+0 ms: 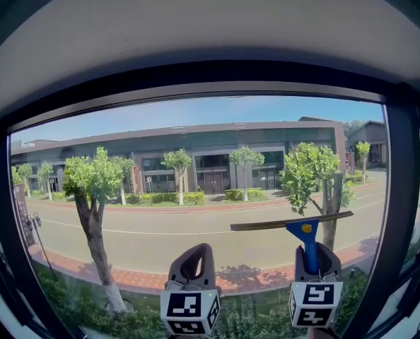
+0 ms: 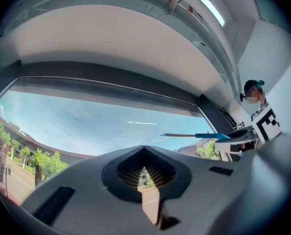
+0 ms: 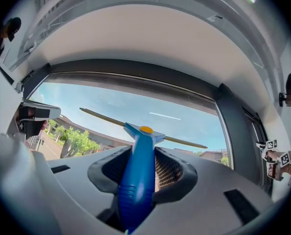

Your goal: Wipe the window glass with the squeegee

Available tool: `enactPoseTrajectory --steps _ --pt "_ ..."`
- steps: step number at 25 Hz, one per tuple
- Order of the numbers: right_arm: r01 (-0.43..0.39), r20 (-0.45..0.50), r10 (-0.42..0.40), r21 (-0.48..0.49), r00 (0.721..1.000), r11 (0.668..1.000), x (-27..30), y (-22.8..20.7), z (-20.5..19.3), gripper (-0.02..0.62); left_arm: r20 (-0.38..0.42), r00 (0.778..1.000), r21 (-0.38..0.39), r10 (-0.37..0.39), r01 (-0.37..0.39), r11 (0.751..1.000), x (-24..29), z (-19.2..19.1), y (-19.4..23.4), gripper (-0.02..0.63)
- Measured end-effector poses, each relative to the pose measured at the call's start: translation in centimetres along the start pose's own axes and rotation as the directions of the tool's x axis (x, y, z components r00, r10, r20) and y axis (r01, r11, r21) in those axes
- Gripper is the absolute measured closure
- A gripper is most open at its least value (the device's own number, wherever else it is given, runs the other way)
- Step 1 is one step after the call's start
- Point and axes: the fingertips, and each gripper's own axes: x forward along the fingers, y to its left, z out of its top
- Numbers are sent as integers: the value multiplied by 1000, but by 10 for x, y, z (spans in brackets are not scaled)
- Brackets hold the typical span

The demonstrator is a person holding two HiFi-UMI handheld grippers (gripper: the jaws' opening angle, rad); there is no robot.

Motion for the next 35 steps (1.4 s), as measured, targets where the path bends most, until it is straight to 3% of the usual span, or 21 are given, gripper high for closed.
enactPoseTrajectory --steps 9,20,35 --pt "-11 75 9 26 997 1000 38 0 60 454 79 996 64 43 -48 997 37 57 30 606" --pt "9 145 -9 2 989 1000 70 3 124 454 183 982 137 -35 10 991 84 123 19 604" --pt "42 216 -32 -43 976 998 122 -10 216 455 224 970 185 -90 48 982 126 156 20 604"
